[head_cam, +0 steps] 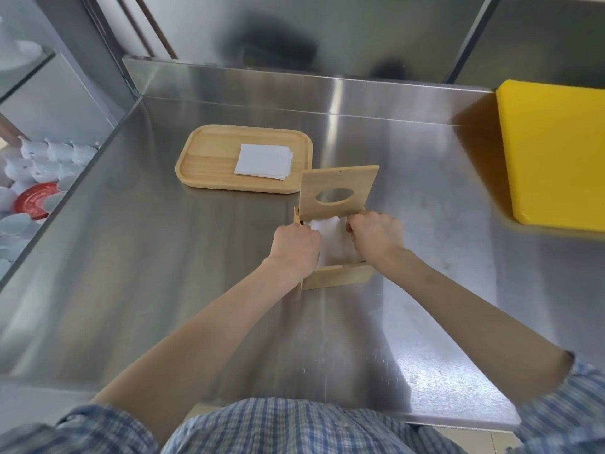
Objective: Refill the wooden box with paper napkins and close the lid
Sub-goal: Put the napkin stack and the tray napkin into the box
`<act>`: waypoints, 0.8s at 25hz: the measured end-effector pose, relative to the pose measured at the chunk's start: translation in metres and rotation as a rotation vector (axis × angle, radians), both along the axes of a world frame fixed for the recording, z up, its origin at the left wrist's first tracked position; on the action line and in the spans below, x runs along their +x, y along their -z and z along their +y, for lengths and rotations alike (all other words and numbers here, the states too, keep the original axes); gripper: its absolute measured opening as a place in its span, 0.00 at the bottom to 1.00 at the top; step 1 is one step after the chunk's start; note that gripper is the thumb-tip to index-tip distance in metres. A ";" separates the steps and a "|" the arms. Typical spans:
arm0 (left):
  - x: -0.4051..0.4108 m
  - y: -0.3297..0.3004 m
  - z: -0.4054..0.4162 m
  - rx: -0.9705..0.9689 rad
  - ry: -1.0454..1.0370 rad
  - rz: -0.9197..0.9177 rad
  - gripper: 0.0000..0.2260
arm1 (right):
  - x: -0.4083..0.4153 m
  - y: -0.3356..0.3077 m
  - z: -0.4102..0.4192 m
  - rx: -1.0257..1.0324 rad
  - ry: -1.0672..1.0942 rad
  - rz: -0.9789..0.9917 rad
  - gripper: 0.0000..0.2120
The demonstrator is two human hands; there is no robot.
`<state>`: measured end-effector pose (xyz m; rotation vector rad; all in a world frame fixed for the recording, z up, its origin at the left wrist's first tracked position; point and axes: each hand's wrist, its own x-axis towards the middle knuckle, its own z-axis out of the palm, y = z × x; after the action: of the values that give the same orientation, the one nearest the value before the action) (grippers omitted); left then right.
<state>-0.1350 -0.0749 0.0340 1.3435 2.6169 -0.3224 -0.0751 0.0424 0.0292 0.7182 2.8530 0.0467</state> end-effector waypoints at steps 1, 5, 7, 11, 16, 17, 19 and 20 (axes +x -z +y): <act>0.000 0.001 0.000 0.002 -0.003 -0.004 0.11 | 0.000 0.000 0.000 0.001 0.001 -0.002 0.14; -0.001 0.003 -0.001 0.008 -0.020 -0.028 0.11 | 0.002 0.001 0.000 -0.034 0.019 0.025 0.14; -0.004 0.003 -0.001 0.007 -0.010 -0.029 0.11 | 0.004 0.000 -0.002 -0.041 0.020 0.020 0.14; -0.007 0.003 -0.002 0.008 -0.010 -0.047 0.13 | 0.006 -0.006 -0.005 -0.092 0.028 0.029 0.13; -0.011 -0.001 -0.001 0.112 0.022 -0.004 0.15 | 0.011 -0.015 -0.005 -0.184 0.005 0.097 0.14; -0.012 0.000 0.000 0.137 0.056 0.017 0.15 | 0.010 -0.015 -0.006 -0.197 -0.023 0.089 0.15; -0.012 0.003 0.003 0.143 0.135 -0.003 0.15 | 0.007 -0.013 -0.008 -0.176 -0.103 0.012 0.16; -0.011 0.005 0.005 0.115 0.174 -0.026 0.14 | 0.006 -0.009 -0.009 -0.141 -0.152 -0.043 0.16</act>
<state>-0.1460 -0.0702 0.0290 1.6058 2.5376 -0.1790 -0.0696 0.0336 0.0387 0.4662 2.8295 -0.1149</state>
